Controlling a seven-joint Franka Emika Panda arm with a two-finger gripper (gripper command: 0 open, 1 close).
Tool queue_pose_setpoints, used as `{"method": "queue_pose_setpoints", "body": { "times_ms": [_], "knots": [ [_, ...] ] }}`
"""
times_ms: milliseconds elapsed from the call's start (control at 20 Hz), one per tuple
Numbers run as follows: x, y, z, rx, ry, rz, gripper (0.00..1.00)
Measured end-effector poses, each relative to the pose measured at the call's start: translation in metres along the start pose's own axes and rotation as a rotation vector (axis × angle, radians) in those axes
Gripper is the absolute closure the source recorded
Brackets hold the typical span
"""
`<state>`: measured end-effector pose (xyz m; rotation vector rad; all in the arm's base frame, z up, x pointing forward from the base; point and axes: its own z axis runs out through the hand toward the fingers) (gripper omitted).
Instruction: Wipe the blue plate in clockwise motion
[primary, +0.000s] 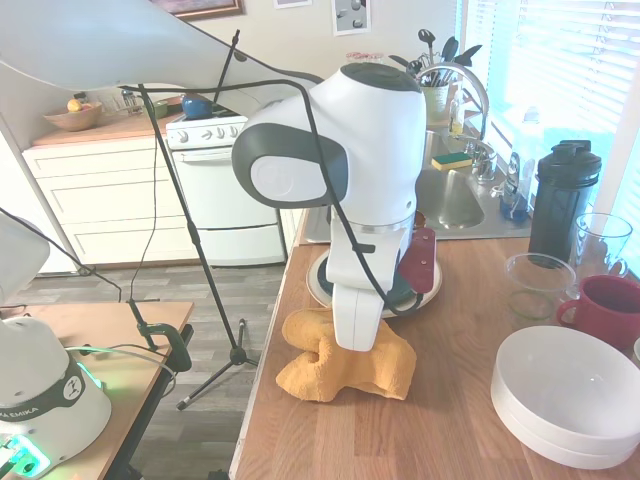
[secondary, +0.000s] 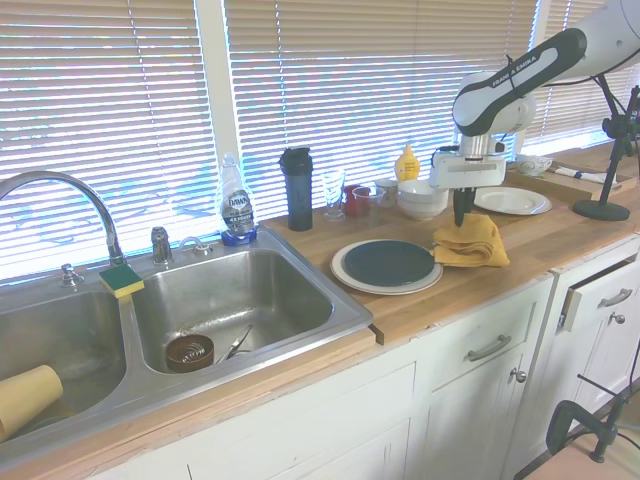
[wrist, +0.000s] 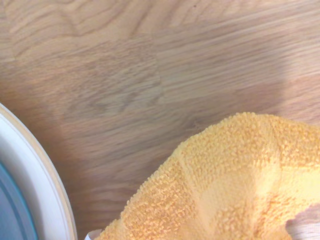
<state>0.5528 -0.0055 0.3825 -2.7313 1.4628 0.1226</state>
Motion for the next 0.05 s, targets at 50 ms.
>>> {"method": "queue_pose_setpoints", "body": {
  "times_ms": [50],
  "knots": [
    [-0.0003,0.0000,-0.0011,0.002,0.001,-0.001,0.00]
  ]
}}
